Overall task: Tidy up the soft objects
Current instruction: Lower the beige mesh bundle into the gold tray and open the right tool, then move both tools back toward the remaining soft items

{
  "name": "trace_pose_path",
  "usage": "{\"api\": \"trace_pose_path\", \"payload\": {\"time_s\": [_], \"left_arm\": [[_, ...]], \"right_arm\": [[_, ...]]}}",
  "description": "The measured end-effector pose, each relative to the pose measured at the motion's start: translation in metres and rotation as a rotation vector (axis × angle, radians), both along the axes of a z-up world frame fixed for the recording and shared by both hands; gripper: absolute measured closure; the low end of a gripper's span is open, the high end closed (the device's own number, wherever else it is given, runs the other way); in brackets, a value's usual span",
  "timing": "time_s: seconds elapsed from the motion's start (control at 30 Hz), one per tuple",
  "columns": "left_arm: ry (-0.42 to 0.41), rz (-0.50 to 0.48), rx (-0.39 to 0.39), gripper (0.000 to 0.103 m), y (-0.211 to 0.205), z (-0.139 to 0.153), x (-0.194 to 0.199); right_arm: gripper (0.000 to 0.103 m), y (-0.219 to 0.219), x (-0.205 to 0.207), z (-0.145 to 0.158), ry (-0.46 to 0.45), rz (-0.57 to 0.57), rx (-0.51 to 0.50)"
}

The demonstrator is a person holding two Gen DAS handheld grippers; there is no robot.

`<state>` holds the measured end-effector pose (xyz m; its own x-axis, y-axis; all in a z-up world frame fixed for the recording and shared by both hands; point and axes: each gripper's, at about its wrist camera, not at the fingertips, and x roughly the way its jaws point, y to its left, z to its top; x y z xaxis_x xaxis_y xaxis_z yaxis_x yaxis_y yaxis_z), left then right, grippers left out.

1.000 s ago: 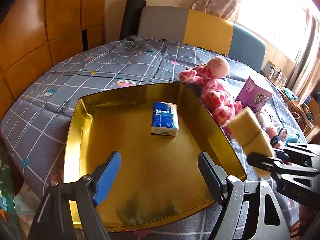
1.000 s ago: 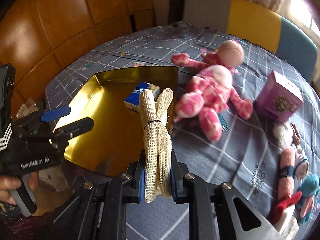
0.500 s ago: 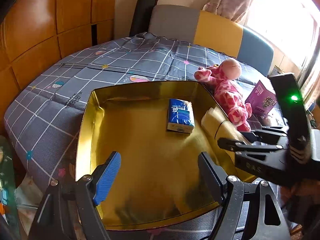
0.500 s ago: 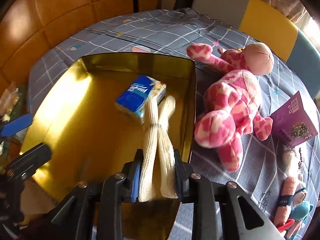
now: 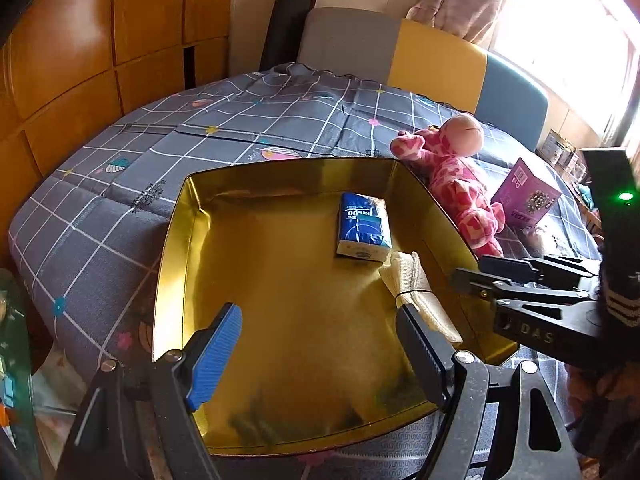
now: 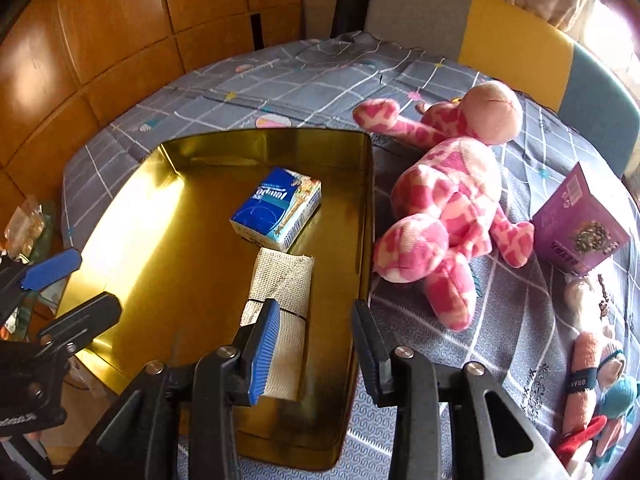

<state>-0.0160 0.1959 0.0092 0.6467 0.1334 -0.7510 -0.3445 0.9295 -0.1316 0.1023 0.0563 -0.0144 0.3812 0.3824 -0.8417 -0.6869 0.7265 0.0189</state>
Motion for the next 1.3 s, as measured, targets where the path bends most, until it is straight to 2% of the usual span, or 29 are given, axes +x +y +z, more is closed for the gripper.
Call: {"api": "trace_pose_path", "payload": {"time_s": [0.43,0.77,1.0,1.3], "left_arm": [[-0.017,-0.039,0.029,0.023,-0.016,0.009,-0.002],[-0.020,-0.101,0.057,0.023,-0.038,0.014,0.003],[-0.026,-0.164,0.084,0.023,-0.060,0.020,0.011],[-0.026,-0.273,0.117,0.023,-0.100,0.024,0.026]], "right_arm": [[0.066,-0.039,-0.016,0.020,-0.059,-0.074,0.056],[0.066,-0.082,-0.018,0.023,-0.073,-0.154,0.070],[0.066,-0.127,-0.011,0.025,-0.089,-0.239,0.060],[0.066,-0.204,0.007,0.030,-0.115,-0.396,0.039]]}}
